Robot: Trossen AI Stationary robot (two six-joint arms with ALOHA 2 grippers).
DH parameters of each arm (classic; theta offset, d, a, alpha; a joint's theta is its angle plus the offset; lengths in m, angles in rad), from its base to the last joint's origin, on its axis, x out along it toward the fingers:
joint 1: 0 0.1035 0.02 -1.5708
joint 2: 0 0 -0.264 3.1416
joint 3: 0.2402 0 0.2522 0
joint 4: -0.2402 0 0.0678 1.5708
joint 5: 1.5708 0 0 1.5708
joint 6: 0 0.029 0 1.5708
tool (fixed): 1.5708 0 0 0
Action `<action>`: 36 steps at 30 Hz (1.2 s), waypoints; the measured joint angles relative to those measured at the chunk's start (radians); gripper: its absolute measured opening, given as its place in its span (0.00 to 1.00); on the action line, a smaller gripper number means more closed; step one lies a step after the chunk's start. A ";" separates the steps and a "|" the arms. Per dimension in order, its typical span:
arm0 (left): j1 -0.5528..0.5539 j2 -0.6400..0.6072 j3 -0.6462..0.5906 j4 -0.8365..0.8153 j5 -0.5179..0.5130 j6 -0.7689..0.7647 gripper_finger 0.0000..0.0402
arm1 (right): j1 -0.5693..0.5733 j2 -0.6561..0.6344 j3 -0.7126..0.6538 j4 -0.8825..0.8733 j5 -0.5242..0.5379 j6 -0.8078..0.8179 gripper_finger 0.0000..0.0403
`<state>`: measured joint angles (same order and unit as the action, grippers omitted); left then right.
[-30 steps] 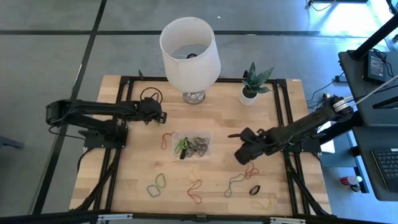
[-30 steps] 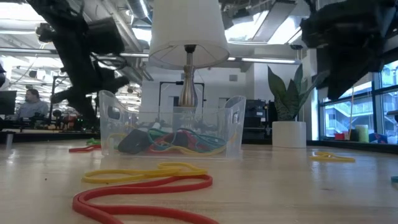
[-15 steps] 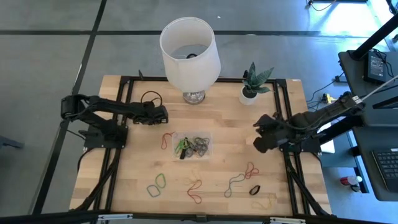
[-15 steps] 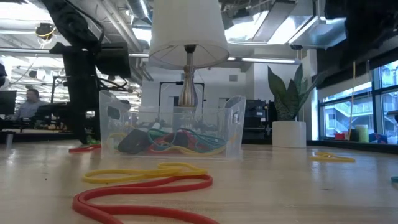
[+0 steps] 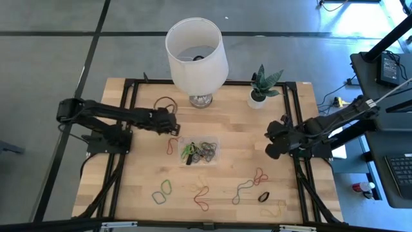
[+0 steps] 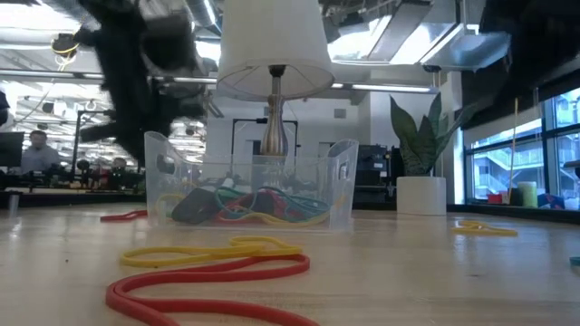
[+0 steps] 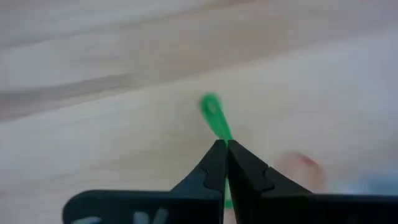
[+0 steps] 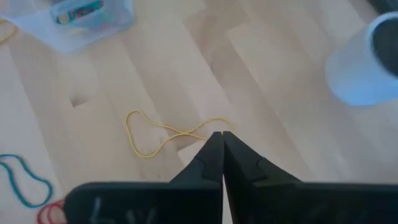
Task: Pick and place rubber bands into bin
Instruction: Put the top left green rubber band into the transparent bin
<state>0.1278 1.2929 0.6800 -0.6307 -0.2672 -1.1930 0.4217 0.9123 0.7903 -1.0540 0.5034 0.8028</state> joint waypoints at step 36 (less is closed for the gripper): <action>-0.323 0.627 0.781 -0.128 0.189 0.671 0.16 | -0.001 -0.102 -0.395 0.537 -0.161 0.083 0.01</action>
<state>-0.1948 1.9201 1.4609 -0.7586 -0.0784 -0.5220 0.4210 0.8104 0.3954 -0.5172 0.3428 0.8854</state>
